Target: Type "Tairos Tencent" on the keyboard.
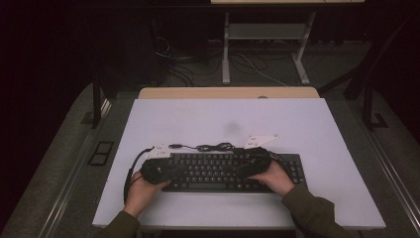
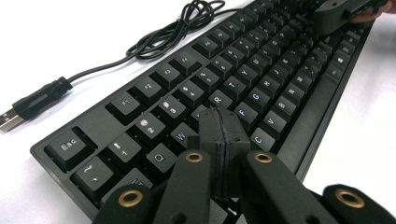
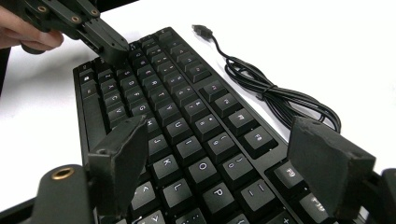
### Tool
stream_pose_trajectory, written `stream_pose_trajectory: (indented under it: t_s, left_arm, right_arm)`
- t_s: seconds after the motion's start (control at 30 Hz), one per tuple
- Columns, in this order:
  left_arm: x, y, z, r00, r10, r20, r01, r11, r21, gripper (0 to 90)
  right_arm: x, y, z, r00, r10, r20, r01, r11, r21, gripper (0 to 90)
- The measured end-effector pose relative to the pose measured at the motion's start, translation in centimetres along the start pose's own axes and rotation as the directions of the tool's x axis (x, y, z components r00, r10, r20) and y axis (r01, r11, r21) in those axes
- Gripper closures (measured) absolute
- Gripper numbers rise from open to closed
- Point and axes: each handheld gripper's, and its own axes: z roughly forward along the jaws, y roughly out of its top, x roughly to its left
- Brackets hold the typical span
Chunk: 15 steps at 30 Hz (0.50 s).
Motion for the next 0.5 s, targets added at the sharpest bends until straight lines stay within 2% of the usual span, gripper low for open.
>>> stream_pose_trajectory:
  t_s: [0.5]
  left_arm:
    - [-0.20, -0.13, 0.85, 1.0000, 0.001, 0.000, -0.001, 0.9996, 0.030, 89.3]
  right_arm:
    - [-0.01, 0.04, -0.04, 1.0000, -0.002, 0.005, 0.002, 1.000, -0.002, 20.4]
